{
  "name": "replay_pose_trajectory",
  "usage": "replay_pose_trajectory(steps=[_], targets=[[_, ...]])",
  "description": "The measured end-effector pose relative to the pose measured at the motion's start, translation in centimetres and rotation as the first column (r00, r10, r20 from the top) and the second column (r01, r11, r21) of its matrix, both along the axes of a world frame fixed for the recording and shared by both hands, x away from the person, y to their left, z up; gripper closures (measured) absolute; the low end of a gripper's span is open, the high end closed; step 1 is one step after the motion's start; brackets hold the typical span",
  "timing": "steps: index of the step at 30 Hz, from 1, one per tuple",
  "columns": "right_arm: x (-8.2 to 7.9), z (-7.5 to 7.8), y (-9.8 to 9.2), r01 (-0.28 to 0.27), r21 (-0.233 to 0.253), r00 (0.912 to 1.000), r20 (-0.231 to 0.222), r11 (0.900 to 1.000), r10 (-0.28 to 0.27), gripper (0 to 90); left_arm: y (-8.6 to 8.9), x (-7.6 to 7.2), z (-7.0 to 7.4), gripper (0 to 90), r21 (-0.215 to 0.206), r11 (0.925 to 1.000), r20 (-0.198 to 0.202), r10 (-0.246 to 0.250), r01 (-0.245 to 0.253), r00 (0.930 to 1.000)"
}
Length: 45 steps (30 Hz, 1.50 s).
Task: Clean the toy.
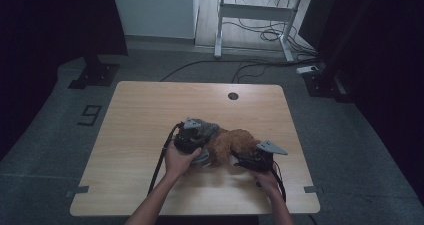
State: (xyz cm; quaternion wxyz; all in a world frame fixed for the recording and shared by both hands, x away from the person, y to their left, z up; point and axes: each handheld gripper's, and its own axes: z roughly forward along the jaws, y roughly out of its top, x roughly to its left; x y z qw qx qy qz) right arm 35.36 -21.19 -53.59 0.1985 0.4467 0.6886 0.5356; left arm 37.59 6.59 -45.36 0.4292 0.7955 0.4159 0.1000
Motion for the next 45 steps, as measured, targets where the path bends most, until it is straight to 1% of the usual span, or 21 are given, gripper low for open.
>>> replay_pose_trajectory(steps=[4,10,13,17,20,22,24,26,29,31,35,37,40,42,44,45], targets=[[-0.1,0.2,0.1,0.004,-0.013,0.9999,0.01,1.0,-0.004,13.1,0.2,-0.2,-0.2,81.6,-0.013,0.9999,-0.001,0.0,0.0,1.0],[-0.1,1.4,-0.7,-0.008,0.013,0.9992,-0.039,1.0,0.009,10.8,0.4,-0.8,-0.6,81.7,-0.018,0.9998,0.02,0.001,-0.001,0.9998],[-0.1,1.7,-1.1,-0.024,0.019,0.9985,-0.049,1.0,0.025,10.7,0.7,-1.0,-0.7,81.8,-0.028,0.9996,0.017,-0.002,0.002,0.9998],[-0.2,2.0,-1.5,-0.051,0.02,0.9973,-0.052,0.999,0.052,10.8,0.8,-1.4,-1.0,81.8,-0.039,0.9992,0.031,0.005,-0.004,0.9995],[-0.2,2.3,-2.1,-0.058,0.048,0.997,-0.048,0.997,0.06,11.4,0.8,-1.7,-1.1,81.8,-0.043,0.9991,0.036,0.007,-0.006,0.9993],[-0.3,2.5,-2.6,-0.049,0.068,0.9978,-0.041,0.996,0.052,11.9,0.8,-1.9,-1.2,81.7,-0.042,0.9991,0.038,0.004,-0.003,0.9993],[-0.4,2.9,-3.1,-0.04,0.107,0.9984,-0.036,0.993,0.044,12.8,0.8,-2.1,-1.2,81.7,-0.041,0.9992,0.04,0.0,0.001,0.9992],[-0.4,3.1,-3.5,-0.029,0.118,0.999,-0.031,0.993,0.032,12.8,0.9,-2.4,-1.3,81.7,-0.047,0.9989,0.039,-0.004,0.005,0.9992],[-0.3,3.0,-3.4,-0.03,0.107,0.9985,-0.042,0.994,0.035,11.9,1.1,-2.7,-1.6,81.7,-0.06,0.9982,0.036,-0.005,0.008,0.9994],[-0.1,2.7,-3.0,-0.041,0.096,0.997,-0.061,0.994,0.047,10.2,1.1,-2.8,-1.7,81.7,-0.062,0.998,0.037,-0.005,0.008,0.9993],[0.2,2.2,-2.5,-0.06,0.099,0.9939,-0.086,0.993,0.069,8.7,1.3,-3.1,-1.9,81.8,-0.068,0.9976,0.038,-0.009,0.012,0.9992],[0.2,2.1,-2.3,-0.072,0.099,0.9926,-0.091,0.992,0.081,8.8,1.4,-3.3,-1.9,81.8,-0.071,0.9973,0.036,-0.011,0.014,0.9993],[0.1,2.0,-2.1,-0.09,0.086,0.9906,-0.096,0.992,0.098,8.8,1.5,-3.5,-2.0,81.8,-0.077,0.9969,0.034,-0.014,0.017,0.9993],[0.1,1.9,-2.0,-0.093,0.081,0.9902,-0.097,0.992,0.101,8.9,1.7,-3.6,-2.1,81.8,-0.083,0.9964,0.031,-0.016,0.018,0.9994],[0.1,1.8,-1.9,-0.097,0.069,0.9886,-0.109,0.993,0.104,9.2,1.8,-3.8,-2.2,81.8,-0.086,0.9961,0.029,-0.019,0.021,0.9994],[0.1,1.8,-1.8,-0.1,0.063,0.988,-0.112,0.993,0.107,10.6,1.8,-3.9,-2.2,81.8,-0.086,0.9961,0.028,-0.019,0.021,0.9994]])
